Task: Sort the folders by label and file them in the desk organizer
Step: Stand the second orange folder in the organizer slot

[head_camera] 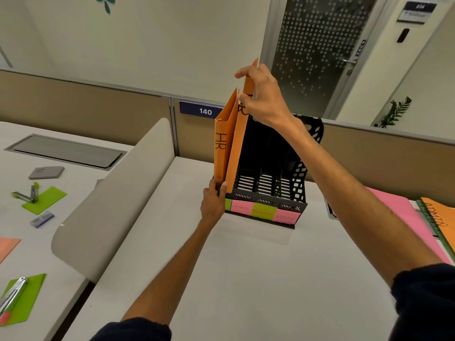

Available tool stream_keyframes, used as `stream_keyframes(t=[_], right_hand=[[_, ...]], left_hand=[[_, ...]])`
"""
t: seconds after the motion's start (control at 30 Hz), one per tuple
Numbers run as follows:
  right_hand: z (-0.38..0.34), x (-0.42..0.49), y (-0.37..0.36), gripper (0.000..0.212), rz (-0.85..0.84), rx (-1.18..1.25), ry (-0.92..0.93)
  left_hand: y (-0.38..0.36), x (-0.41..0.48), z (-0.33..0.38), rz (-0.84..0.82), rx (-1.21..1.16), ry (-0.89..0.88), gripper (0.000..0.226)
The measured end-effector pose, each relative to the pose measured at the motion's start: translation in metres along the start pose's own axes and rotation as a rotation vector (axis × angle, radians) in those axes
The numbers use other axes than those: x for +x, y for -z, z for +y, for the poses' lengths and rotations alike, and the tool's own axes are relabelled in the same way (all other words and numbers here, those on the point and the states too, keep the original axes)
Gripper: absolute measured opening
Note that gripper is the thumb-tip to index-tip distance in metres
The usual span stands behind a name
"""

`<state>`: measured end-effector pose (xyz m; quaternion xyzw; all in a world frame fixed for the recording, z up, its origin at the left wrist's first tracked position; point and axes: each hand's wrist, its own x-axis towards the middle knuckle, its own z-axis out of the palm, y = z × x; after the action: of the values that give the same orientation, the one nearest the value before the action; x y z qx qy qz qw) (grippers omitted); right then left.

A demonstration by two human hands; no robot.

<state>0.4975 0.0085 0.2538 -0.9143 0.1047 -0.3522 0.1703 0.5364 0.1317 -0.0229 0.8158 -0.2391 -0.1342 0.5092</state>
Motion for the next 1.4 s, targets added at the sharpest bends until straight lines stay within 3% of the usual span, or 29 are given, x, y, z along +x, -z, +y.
stream_keyframes(t=[0.1,0.2,0.3,0.63,0.87,1.1,1.4], right_hand=[[0.008,0.004,0.000,0.036,0.000,0.002,-0.017],[0.016,0.005,-0.001,0.034,0.013,0.014,-0.029],[0.019,0.006,-0.003,0.034,0.005,0.019,-0.029],[0.022,0.008,-0.010,0.036,-0.015,0.056,-0.027],[0.036,0.012,-0.013,0.041,-0.002,0.069,-0.023],[0.042,0.012,-0.016,0.067,-0.006,0.072,-0.082],[0.049,0.010,-0.018,0.060,0.040,-0.068,-0.100]], left_hand=[[0.002,0.004,-0.006,-0.071,0.223,-0.032,0.051],[0.000,0.005,-0.010,-0.153,0.260,-0.043,0.049],[0.000,0.008,-0.006,-0.134,0.167,-0.011,0.046],[0.005,0.025,0.005,-0.006,0.401,-0.047,0.050],[0.008,0.029,-0.002,-0.076,0.273,-0.062,0.050],[0.013,0.030,-0.016,-0.077,0.204,-0.114,0.045],[0.004,0.036,-0.006,-0.002,0.212,-0.019,0.046]])
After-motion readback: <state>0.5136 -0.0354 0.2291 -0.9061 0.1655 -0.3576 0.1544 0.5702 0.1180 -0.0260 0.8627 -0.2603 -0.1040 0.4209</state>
